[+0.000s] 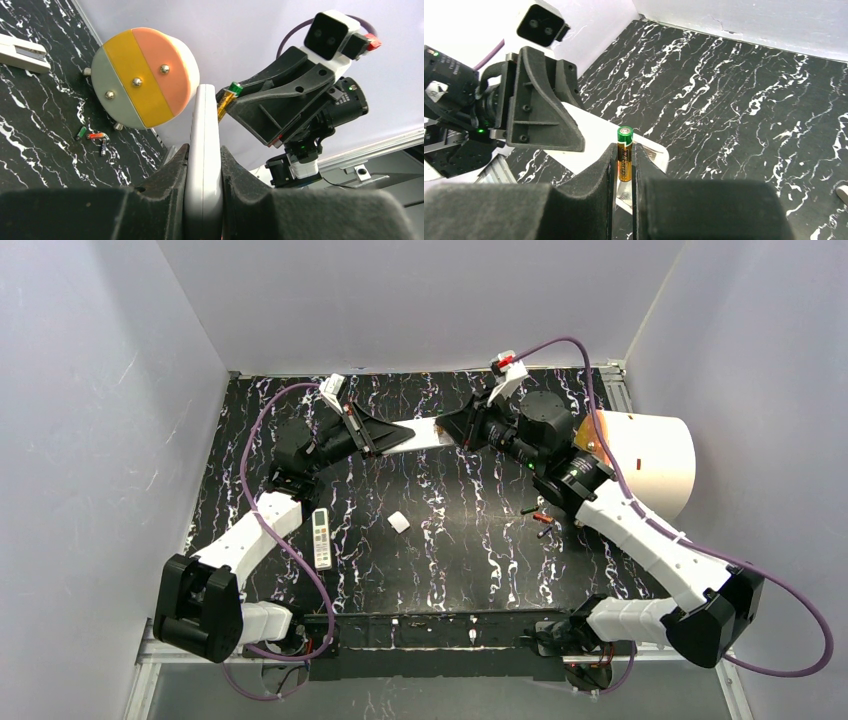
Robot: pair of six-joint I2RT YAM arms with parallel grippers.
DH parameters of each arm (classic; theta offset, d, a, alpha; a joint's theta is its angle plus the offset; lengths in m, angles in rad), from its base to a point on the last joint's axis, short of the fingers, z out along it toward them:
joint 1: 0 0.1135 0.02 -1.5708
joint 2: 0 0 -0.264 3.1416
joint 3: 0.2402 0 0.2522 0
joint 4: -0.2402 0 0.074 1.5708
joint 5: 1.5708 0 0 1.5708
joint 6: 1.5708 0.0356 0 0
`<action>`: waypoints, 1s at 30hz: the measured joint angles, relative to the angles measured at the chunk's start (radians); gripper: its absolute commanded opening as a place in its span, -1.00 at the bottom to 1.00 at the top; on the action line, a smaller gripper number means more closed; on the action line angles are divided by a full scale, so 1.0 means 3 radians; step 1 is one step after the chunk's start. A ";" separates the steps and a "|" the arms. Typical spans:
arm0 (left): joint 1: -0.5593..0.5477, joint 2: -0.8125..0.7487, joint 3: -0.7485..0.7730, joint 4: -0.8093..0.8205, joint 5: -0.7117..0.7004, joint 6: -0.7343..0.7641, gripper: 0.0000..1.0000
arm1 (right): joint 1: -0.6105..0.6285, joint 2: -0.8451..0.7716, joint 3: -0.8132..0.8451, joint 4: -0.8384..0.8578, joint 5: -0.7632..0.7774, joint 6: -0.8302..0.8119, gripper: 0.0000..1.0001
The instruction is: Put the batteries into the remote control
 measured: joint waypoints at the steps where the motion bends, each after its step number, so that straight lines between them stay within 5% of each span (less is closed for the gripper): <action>1: 0.0000 -0.0001 0.0000 0.0013 0.0001 0.0001 -1.00 | 0.0000 -0.0014 -0.0015 0.0001 0.0020 -0.0009 -0.84; 15: 0.0000 0.0001 -0.0001 0.0144 0.0009 -0.0023 -1.00 | 0.0055 -0.0116 -0.0150 0.0006 0.0045 -0.0085 -0.81; 30: 0.0000 0.0033 -0.0041 0.0308 0.0013 -0.0195 -1.00 | 0.0086 -0.0183 -0.0209 0.0078 0.0134 -0.0085 -0.51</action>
